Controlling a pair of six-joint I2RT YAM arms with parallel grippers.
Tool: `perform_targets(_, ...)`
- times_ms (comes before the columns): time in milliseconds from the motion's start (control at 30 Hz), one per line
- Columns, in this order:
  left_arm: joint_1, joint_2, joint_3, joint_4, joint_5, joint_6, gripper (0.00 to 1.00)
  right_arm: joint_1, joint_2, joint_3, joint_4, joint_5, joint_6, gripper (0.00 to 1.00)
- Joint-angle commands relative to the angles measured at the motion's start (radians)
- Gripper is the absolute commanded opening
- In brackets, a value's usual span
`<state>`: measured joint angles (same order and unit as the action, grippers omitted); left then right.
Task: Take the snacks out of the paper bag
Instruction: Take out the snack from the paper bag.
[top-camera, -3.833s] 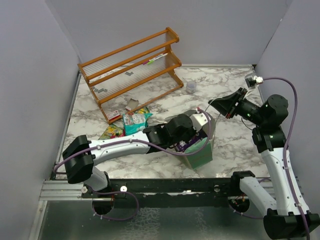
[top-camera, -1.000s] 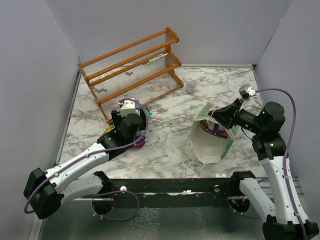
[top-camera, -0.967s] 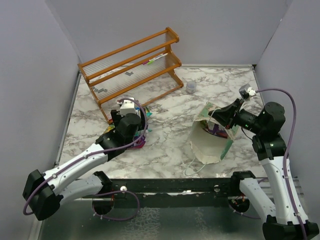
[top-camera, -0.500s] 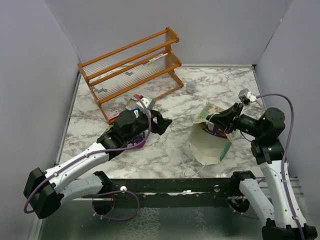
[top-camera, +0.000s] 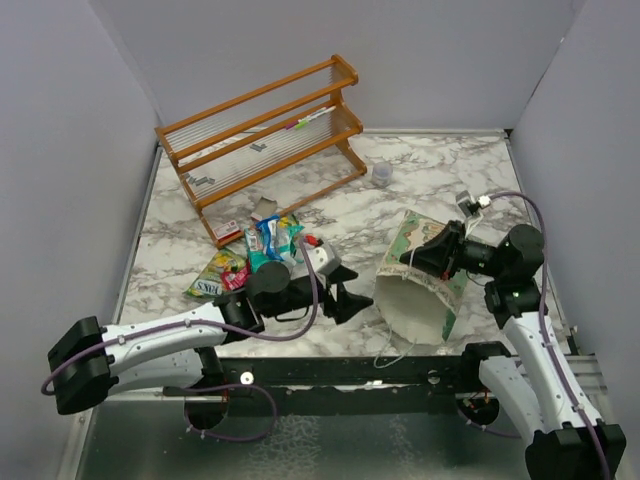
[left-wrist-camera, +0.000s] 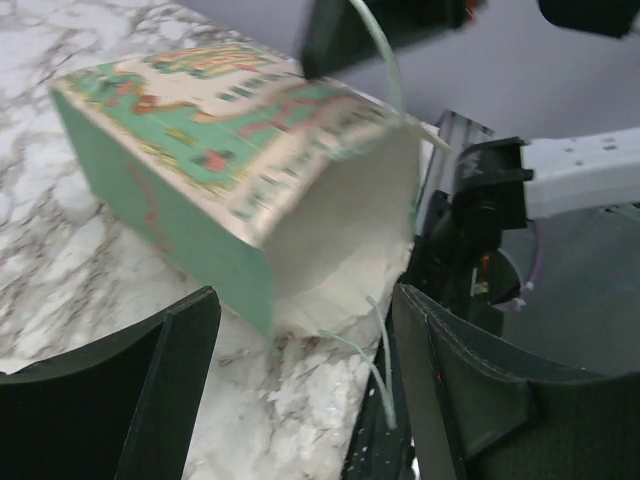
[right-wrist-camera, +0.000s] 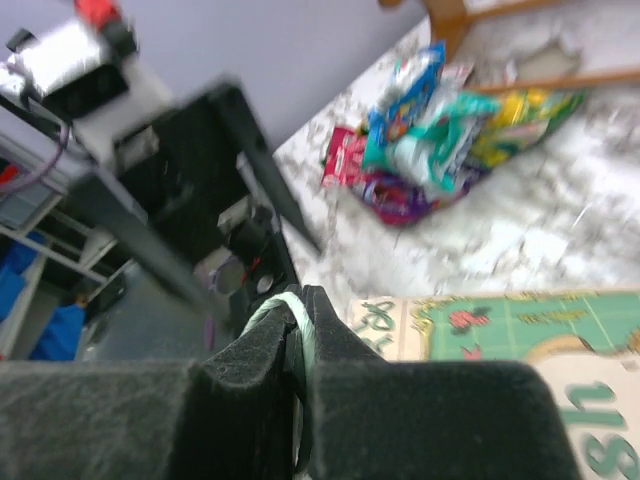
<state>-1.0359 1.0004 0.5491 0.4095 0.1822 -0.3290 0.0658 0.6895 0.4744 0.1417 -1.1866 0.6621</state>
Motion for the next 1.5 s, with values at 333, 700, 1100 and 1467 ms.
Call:
perform_targets(333, -0.432, 0.375, 0.048, 0.382, -0.526, 0.274, 0.56, 0.002, 0.046, 0.14, 0.09, 0.078, -0.009, 0.02)
perform_targets(700, -0.412, 0.567, 0.183, 0.172, -0.349, 0.828, 0.72, 0.003, 0.042, 0.208, -0.036, 0.09, -0.098, 0.02)
perform_targets(1100, -0.357, 0.77, 0.409, -0.206, -0.227, 1.11, 0.7, 0.002, 0.022, 0.232, -0.084, 0.093, -0.139, 0.02)
perform_targets(1467, -0.304, 0.865, 0.39, 0.025, -0.333, 1.209, 0.56, 0.002, 0.014, 0.269, -0.11, 0.104, -0.148, 0.02)
